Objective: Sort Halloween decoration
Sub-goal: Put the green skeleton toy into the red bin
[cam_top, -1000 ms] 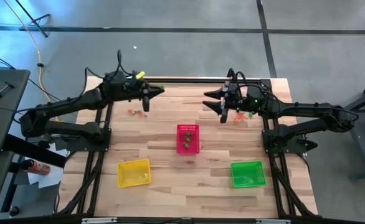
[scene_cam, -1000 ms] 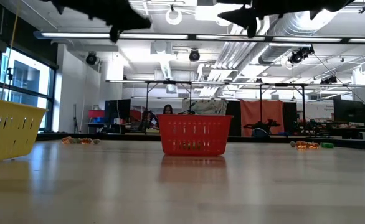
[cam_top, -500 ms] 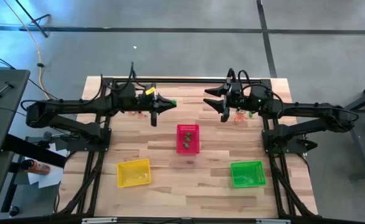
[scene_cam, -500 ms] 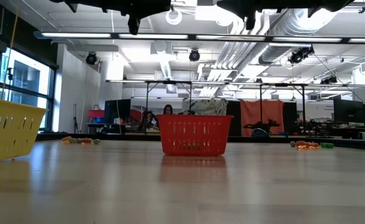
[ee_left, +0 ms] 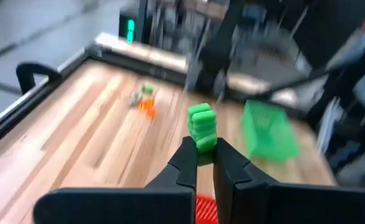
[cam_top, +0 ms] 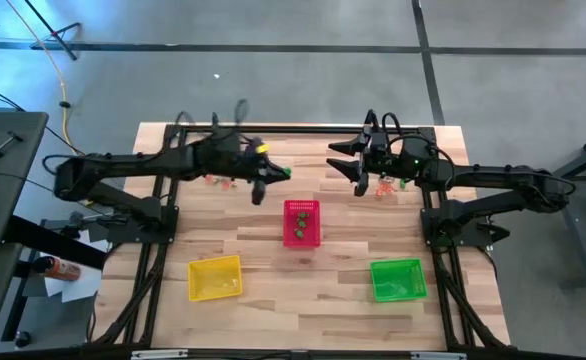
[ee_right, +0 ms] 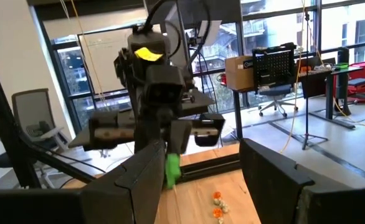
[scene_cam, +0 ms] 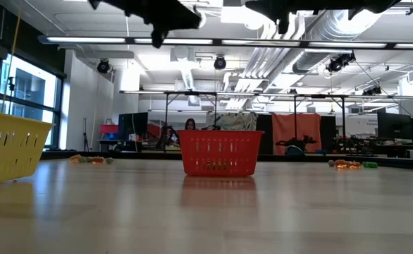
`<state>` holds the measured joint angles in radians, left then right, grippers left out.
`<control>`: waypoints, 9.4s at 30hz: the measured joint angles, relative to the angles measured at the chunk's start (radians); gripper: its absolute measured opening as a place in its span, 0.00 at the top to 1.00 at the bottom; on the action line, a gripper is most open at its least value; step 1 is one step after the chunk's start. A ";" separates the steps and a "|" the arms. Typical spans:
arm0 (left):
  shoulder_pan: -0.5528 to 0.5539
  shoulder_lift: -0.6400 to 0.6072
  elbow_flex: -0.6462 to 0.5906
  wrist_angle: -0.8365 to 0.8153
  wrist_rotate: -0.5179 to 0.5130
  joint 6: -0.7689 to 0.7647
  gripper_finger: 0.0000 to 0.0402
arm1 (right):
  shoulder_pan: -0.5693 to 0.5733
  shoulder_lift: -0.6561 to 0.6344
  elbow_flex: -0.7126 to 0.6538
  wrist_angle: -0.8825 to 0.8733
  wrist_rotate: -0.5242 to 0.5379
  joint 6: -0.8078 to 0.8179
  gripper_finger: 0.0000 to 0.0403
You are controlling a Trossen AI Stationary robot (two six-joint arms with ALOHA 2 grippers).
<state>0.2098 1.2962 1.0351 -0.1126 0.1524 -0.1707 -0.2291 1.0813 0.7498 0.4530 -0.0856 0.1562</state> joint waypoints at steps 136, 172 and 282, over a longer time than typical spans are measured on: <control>0.023 -0.297 -0.417 0.641 -0.011 -0.195 1.00 | -0.160 0.362 0.519 -1.429 0.443 0.473 0.50; 0.023 -0.297 -0.417 0.641 0.109 -0.221 1.00 | -0.464 0.320 -0.177 -1.227 0.424 1.361 0.50; -0.022 -0.297 -0.416 0.633 -0.013 -0.008 1.00 | 0.088 0.186 0.146 -0.277 -0.203 -0.138 0.99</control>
<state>0.1875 0.9993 0.6189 0.5206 0.1389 -0.1787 -0.1411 1.2674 0.8957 0.1759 -0.2890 0.0186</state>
